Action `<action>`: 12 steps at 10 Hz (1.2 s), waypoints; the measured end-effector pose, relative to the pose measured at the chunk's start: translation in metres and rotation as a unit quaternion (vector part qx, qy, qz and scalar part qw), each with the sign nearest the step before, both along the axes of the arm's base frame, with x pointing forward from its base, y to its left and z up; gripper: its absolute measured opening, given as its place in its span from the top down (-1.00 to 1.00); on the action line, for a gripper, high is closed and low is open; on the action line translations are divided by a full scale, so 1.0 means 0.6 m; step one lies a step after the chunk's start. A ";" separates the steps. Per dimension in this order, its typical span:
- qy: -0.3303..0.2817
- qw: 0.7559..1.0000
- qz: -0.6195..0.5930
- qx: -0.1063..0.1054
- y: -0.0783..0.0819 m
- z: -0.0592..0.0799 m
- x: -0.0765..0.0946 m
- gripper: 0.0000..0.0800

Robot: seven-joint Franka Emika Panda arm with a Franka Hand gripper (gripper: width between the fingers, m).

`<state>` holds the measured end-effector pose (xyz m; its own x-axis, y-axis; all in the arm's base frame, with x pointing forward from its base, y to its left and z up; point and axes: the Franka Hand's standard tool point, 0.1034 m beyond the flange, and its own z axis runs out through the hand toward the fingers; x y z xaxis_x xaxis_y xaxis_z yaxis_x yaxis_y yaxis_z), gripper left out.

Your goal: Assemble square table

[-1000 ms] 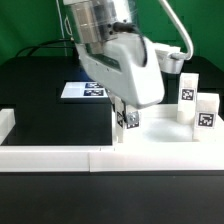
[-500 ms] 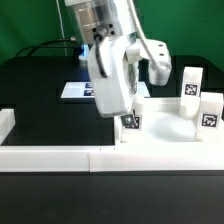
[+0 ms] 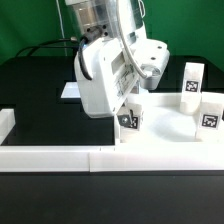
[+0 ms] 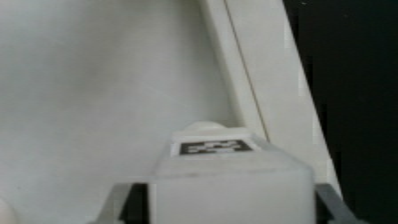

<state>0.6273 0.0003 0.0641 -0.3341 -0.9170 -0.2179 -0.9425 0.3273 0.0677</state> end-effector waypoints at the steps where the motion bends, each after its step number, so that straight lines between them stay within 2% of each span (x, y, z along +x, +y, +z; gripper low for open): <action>1: 0.000 1.000 0.002 0.000 0.000 0.000 0.000 0.25; 2: 0.003 1.000 0.002 0.001 0.001 -0.004 -0.004 0.25; 3: 0.003 1.000 0.002 0.001 0.001 -0.005 -0.004 -0.19; 4: 0.003 1.000 0.003 0.001 0.002 -0.005 -0.004 -0.53; 6: -0.004 1.000 0.019 0.003 0.020 0.013 -0.003 -0.59; 8: -0.026 0.999 0.026 0.011 0.044 0.083 -0.004 -0.62; 9: -0.037 0.999 0.024 0.014 0.041 0.109 0.004 -0.62; 12: -0.037 0.999 0.025 0.013 0.042 0.108 0.005 -0.62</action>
Offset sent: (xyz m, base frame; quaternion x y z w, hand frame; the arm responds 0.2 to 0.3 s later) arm 0.0000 0.0000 0.0000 0.0000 0.0000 0.0000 1.0000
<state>0.6305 0.0255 0.1289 -0.2703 -0.9257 -0.2645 -0.9603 0.2790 0.0048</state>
